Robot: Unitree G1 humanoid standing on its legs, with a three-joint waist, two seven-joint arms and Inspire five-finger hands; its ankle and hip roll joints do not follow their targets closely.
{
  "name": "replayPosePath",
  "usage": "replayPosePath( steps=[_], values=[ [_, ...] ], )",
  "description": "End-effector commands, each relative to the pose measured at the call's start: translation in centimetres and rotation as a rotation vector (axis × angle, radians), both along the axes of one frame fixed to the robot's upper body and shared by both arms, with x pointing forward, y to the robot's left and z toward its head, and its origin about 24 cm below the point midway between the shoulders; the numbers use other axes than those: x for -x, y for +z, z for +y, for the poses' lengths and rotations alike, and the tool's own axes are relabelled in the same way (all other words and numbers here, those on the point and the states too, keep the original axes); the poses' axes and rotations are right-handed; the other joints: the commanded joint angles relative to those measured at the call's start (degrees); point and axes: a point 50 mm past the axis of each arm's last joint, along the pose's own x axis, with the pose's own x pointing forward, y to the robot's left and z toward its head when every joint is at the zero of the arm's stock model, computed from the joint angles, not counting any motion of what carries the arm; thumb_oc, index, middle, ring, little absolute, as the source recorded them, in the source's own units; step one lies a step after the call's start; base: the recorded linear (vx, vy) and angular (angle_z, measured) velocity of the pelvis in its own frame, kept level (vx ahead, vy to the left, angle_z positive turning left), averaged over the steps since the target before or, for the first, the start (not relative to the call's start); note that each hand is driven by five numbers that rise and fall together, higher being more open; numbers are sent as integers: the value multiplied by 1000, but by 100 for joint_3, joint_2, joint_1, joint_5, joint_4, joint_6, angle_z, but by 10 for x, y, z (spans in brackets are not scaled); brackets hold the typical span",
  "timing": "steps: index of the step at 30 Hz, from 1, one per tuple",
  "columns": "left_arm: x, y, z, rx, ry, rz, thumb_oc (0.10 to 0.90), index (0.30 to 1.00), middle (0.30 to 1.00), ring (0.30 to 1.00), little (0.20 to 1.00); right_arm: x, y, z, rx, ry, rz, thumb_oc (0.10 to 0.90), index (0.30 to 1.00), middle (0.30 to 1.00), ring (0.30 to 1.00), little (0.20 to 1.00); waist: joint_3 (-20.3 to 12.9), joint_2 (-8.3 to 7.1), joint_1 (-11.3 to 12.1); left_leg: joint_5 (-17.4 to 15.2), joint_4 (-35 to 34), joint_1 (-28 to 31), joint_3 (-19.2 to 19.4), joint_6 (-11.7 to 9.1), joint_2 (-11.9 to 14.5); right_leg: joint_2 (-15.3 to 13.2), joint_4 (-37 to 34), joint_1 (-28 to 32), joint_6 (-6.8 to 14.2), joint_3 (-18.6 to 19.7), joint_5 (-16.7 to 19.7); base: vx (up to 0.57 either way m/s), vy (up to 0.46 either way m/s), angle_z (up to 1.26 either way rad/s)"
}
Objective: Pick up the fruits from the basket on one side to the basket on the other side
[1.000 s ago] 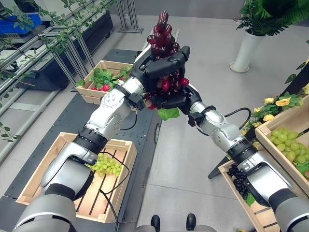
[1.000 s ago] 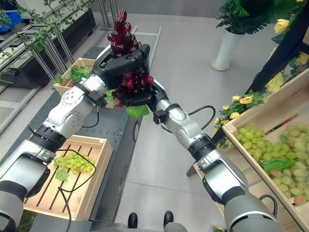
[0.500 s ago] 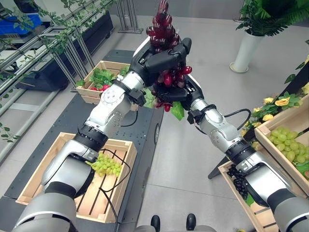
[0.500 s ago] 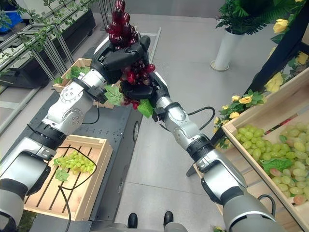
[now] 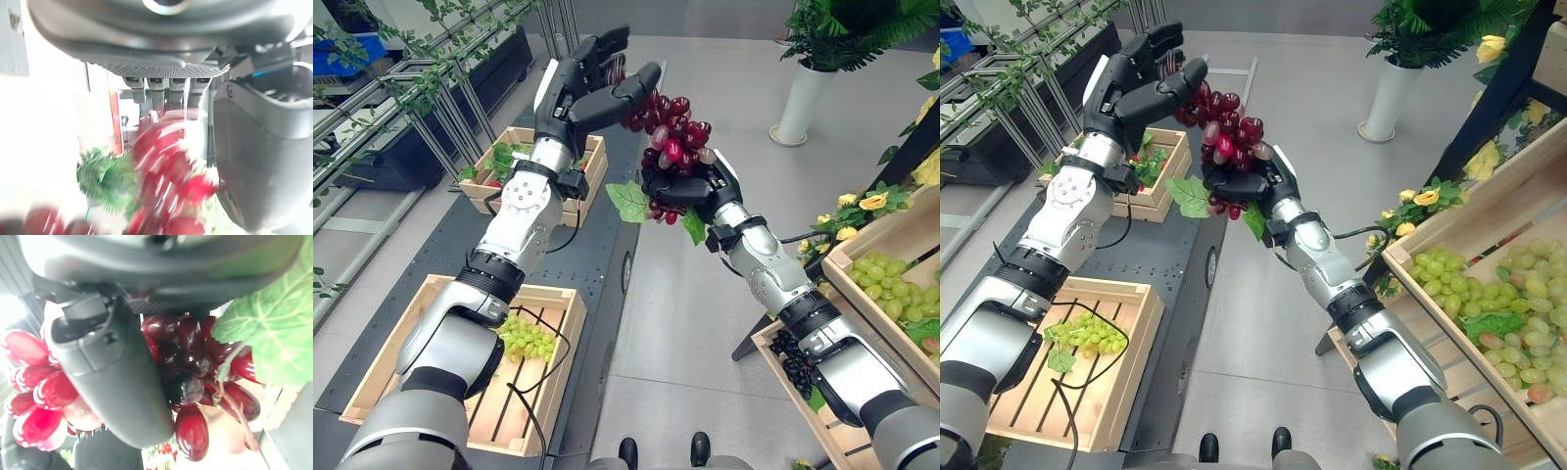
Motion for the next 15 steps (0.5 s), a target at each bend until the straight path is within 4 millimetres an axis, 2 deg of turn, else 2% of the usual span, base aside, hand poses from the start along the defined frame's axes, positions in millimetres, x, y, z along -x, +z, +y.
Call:
replayPosePath(
  steps=[1,5,13,15],
  values=[
    [1,13,34,96,130,-118,800,900,900,900,900,3,47,-23,-87,-86,-287,400,300,300,300,300,-945,-19,-32,-559,9,-26,5,-5,-279,196,13,178,-169,18,-341,-2,2,-5],
    [2,-4,45,109,130,-75,800,900,900,900,900,4,40,-41,-79,-126,-270,400,300,300,300,300,-900,-30,-114,-582,9,15,72,-3,-270,207,13,189,-171,92,-328,1,4,-5],
    [8,-17,61,213,149,-85,800,900,900,900,900,7,22,-59,-69,-152,-225,400,300,300,300,300,-909,-49,-181,-612,9,64,128,0,-266,208,13,200,-151,163,-306,17,11,-11],
    [13,-33,66,234,208,-70,800,900,900,900,900,11,8,-62,-41,-156,-201,400,300,300,300,300,-906,-74,-188,-605,9,62,142,2,-262,204,13,192,-148,183,-290,21,1,-4]
  ],
)
